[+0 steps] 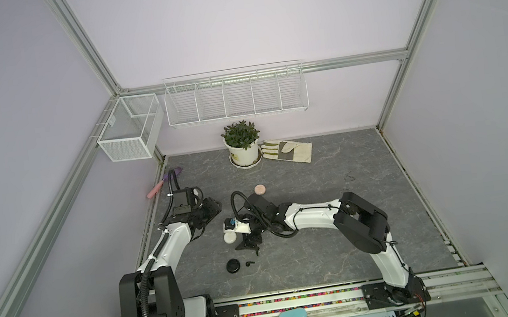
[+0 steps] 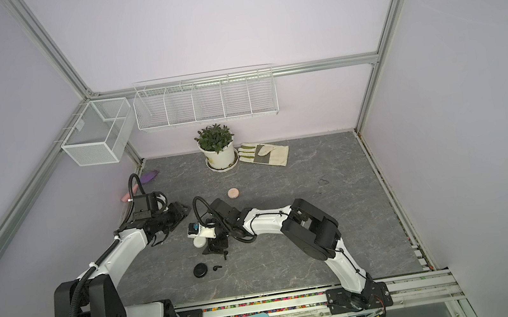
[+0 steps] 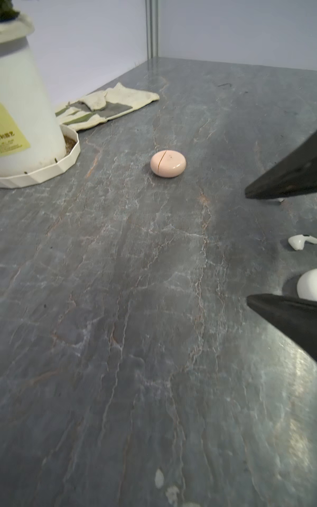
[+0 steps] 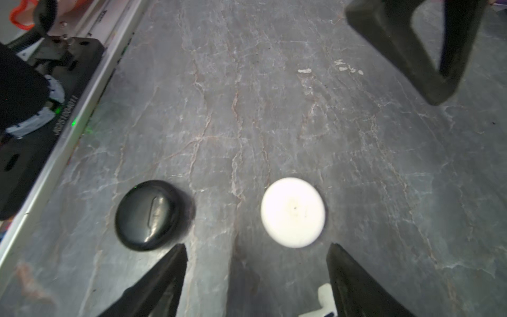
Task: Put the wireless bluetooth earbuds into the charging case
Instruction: 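Grasp the white round earbud case with the right gripper while the left arm draws back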
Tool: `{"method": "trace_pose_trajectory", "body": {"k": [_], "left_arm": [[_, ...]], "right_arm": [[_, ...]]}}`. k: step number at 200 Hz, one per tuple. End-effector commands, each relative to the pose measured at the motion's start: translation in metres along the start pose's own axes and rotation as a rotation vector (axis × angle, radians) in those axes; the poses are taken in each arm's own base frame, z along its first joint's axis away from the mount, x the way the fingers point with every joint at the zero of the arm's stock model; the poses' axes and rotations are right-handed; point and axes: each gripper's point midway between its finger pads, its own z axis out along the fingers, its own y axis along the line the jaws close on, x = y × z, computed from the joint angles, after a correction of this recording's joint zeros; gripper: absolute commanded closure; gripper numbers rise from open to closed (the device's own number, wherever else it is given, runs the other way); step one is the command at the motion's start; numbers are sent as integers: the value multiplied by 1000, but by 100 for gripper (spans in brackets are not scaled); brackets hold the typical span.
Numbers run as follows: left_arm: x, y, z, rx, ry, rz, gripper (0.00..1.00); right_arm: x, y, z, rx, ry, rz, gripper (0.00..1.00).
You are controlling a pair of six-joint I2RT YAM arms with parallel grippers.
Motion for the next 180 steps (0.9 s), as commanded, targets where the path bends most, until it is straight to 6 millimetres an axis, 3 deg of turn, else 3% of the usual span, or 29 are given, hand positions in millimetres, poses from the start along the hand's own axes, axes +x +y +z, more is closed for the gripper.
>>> {"method": "trace_pose_trajectory", "body": {"k": [1, 115, 152, 180], "left_arm": [[-4, 15, -8, -82, -32, -50, 44], [-2, 22, -9, -107, -43, -89, 43], [0, 22, -7, -103, -33, -79, 43], [-3, 18, -9, -90, -43, -74, 43]], "right_arm": [[-5, -12, 4, 52, 18, 4, 18], [18, -14, 44, 100, 99, 81, 21], [23, -17, 48, 94, 103, 104, 36], [28, -20, 51, 99, 114, 116, 38]]}}
